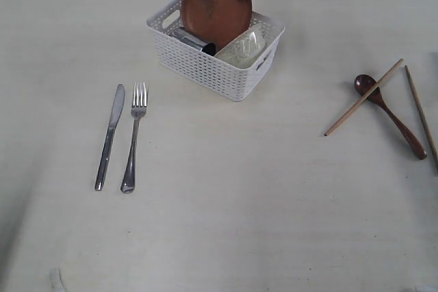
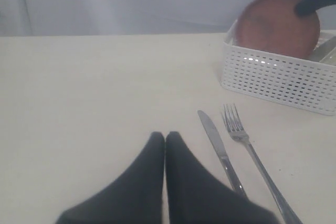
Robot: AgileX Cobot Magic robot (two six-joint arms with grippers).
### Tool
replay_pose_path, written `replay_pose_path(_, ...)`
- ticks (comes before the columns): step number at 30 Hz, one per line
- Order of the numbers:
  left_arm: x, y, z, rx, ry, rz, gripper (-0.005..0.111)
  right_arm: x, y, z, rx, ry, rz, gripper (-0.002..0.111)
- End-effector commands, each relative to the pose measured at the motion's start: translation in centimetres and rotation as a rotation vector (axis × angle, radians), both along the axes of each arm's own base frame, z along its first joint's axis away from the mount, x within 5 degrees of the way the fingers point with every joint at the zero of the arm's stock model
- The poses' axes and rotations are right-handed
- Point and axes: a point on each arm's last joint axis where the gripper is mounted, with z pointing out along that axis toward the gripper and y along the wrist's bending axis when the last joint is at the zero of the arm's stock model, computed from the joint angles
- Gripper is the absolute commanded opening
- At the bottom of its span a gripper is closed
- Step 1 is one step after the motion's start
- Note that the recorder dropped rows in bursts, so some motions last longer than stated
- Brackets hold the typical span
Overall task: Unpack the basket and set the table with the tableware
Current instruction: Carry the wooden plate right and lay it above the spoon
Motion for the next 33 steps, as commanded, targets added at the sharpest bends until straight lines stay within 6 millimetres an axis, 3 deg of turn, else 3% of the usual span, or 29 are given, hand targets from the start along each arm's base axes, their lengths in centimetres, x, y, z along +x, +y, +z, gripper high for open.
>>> replay_pose_path(1, 0.0, 0.0, -0.1, 0.003, -0.002, -0.007, 0.0, -0.5, -0.4, 4.7, 0.031, -0.114, -0.011, -0.001)
replay_pose_path(6, 0.0, 0.0, -0.1, 0.003, -0.002, -0.007, 0.0, -1.2, -1.3, 9.4, 0.005, -0.232, -0.003, -0.001)
replay_pose_path(9, 0.0, 0.0, -0.1, 0.003, -0.002, -0.007, 0.0, -1.1, -3.0, 12.0, 0.022, -0.279, -0.057, -0.001)
replay_pose_path(11, 0.0, 0.0, -0.1, 0.003, -0.002, -0.007, 0.0, -0.5, -6.4, 13.3, 0.057, -0.271, -0.166, -0.001)
replay_pose_path(14, 0.0, 0.0, -0.1, 0.003, -0.002, -0.007, 0.0, -0.1, -10.3, 13.3, 0.09, -0.207, -0.279, -0.001)
replay_pose_path(16, 0.0, 0.0, -0.1, 0.003, -0.002, -0.007, 0.0, 0.2, -13.2, 12.5, 0.106, -0.133, -0.348, -0.001)
replay_pose_path(17, 0.0, 0.0, -0.1, 0.003, -0.002, -0.007, 0.0, 0.4, -16.0, 11.2, 0.12, -0.041, -0.409, -0.001)
replay_pose_path(18, 0.0, 0.0, -0.1, 0.003, -0.002, -0.007, 0.0, 0.5, -16.9, 10.5, 0.124, 0.001, -0.429, -0.001)
replay_pose_path(19, 0.0, 0.0, -0.1, 0.003, -0.002, -0.007, 0.0, 0.6, -19.1, 8.5, 0.134, 0.106, -0.469, -0.001)
replay_pose_path(20, 0.0, 0.0, -0.1, 0.003, -0.002, -0.007, 0.0, 0.6, -20.0, 7.6, 0.137, 0.149, -0.485, -0.001)
replay_pose_path(23, 0.0, 0.0, -0.1, 0.003, -0.002, -0.007, 0.0, 1.1, -23.3, 2.4, 0.168, 0.342, -0.577, -0.001)
replay_pose_path(25, 0.0, 0.0, -0.1, 0.003, -0.002, -0.007, 0.0, 1.3, -24.4, 0.4, 0.176, 0.39, -0.611, -0.001)
replay_pose_path(30, 0.0, 0.0, -0.1, 0.003, -0.002, -0.007, 0.0, 1.7, -24.7, -3.9, 0.181, 0.493, -0.637, -0.001)
replay_pose_path(33, 0.0, 0.0, -0.1, 0.003, -0.002, -0.007, 0.0, 1.8, -24.9, -5.4, 0.188, 0.547, -0.687, 0.0)
